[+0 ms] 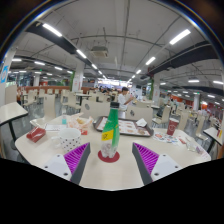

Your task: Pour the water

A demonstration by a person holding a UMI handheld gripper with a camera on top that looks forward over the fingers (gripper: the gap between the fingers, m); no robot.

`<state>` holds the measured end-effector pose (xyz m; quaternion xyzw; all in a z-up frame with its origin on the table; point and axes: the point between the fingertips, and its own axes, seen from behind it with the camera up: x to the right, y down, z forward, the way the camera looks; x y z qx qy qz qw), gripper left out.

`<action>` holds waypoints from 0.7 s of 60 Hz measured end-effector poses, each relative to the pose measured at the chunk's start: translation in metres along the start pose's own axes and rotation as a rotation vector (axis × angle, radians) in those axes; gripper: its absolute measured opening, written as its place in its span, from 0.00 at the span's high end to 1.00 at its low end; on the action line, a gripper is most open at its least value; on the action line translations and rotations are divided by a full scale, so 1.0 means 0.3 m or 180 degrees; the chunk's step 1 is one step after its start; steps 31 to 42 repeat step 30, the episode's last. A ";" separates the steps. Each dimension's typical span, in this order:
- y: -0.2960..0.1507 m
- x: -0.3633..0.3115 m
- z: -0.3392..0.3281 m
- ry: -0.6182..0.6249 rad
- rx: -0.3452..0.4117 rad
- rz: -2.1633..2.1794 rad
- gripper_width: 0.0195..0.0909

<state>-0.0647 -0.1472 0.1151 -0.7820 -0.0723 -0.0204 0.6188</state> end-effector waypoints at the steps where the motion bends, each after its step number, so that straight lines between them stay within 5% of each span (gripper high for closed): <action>1: -0.001 -0.008 -0.028 -0.0025 0.0015 -0.0029 0.08; 22: 0.059 -0.109 -0.469 -0.0175 0.0045 -0.0007 0.08; 42: 0.087 -0.142 -0.514 -0.0198 0.0107 -0.0071 0.08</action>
